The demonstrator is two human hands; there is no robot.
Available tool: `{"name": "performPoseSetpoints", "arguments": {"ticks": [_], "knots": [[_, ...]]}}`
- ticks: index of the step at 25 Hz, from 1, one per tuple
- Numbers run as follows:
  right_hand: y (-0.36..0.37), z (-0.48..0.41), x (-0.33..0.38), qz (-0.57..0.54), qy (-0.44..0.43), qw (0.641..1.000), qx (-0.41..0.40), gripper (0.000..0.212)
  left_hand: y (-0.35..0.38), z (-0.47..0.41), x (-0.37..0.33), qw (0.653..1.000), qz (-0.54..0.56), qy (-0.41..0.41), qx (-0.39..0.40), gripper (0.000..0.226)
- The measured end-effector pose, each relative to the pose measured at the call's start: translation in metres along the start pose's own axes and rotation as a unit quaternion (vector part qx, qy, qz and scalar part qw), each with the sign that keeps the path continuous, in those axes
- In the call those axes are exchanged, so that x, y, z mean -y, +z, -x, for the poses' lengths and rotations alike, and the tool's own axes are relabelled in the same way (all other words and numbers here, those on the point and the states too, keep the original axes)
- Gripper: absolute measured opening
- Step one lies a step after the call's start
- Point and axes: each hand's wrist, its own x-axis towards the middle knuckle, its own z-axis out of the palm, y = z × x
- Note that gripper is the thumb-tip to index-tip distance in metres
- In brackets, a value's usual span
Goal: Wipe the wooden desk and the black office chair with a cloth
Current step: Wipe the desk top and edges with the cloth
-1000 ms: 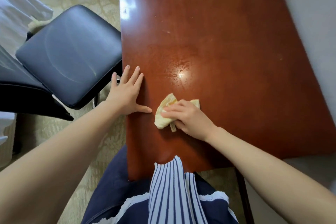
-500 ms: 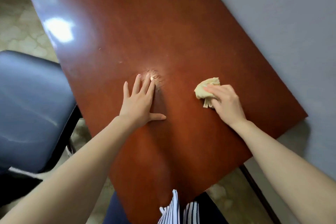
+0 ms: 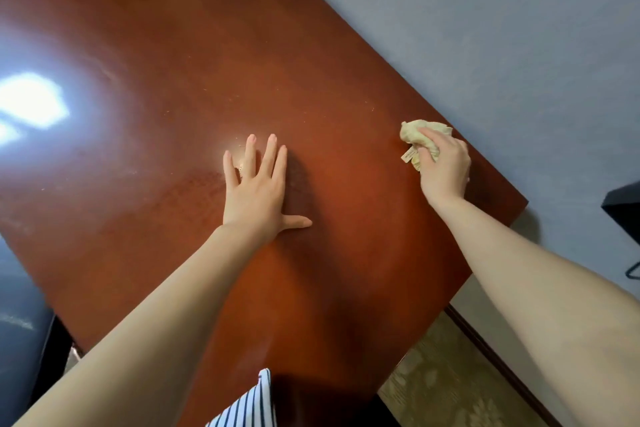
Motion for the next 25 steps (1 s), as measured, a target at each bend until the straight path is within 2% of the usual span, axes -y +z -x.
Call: {"name": "performPoseSetpoints", "arguments": {"ticks": [5,11,15,18,25], "knots": [[0.008,-0.056,-0.009,0.011,0.004,1.000,-0.010,0.033,0.000,0.008,-0.010,0.992,-0.007,-0.117,0.042,0.129],[0.043,-0.074,0.035,0.005,-0.063,0.997,0.035,0.032,0.003,0.017,-0.020,0.986,0.003,-0.158,0.059,0.121],[0.062,-0.033,0.080,-0.042,-0.154,0.983,0.093,0.035,0.002,0.016,-0.018,0.985,0.005,-0.163,0.061,0.121],[0.065,0.023,0.092,-0.085,-0.184,0.973,0.115,0.036,0.002,0.017,-0.017,0.986,-0.012,-0.159,0.054,0.122],[0.030,0.089,0.050,-0.106,-0.300,0.930,0.184,0.050,0.001,0.016,-0.015,0.988,-0.026,-0.146,0.041,0.121]]}}
